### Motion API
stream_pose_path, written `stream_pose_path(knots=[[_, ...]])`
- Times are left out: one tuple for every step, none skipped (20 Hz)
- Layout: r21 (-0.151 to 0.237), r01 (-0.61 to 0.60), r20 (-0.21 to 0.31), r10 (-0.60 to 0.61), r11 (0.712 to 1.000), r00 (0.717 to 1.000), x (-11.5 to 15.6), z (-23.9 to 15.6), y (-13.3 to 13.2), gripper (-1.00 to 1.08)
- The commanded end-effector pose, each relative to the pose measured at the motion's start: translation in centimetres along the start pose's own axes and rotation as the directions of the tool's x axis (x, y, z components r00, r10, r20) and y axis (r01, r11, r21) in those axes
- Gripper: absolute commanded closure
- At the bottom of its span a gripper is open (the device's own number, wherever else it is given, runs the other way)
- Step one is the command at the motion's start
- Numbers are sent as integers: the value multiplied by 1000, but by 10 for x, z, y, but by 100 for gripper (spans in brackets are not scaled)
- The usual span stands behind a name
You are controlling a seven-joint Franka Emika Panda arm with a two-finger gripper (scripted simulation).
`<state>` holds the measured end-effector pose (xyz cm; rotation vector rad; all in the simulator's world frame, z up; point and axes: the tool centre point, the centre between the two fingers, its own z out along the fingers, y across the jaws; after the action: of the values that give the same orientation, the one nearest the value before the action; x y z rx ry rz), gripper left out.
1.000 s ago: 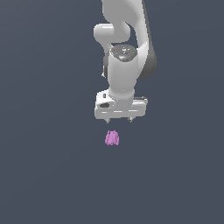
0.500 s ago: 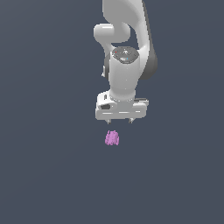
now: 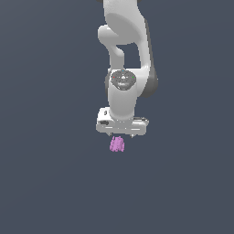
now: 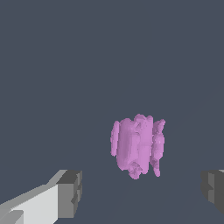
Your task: Pick up the object and move it to a goal position.
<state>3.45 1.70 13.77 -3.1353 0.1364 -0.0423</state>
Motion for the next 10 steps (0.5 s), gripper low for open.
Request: stream_pose_path(knots=[[-2,-45,10,45,999,999,2,15,5,-92],[-3,-59,14,59,998,998,3,19,7,-92],[-4,-72,17,72,997,997,4,23,8,-92],[-5,-82,19,82,997,996,4,27,10,-92],[-5,-91,21,92,996,996,5,30,11,-92],[-6,-99,23,99,995,995,5,32,12,-92],[-7,-105,24,105,994,994,5,34,12,-92],[-7,-109,25,109,994,994,5,36,13,-92],[-7,-111,26,111,994,993,5,37,13,-92],[-7,-112,26,112,994,993,5,37,13,-92]])
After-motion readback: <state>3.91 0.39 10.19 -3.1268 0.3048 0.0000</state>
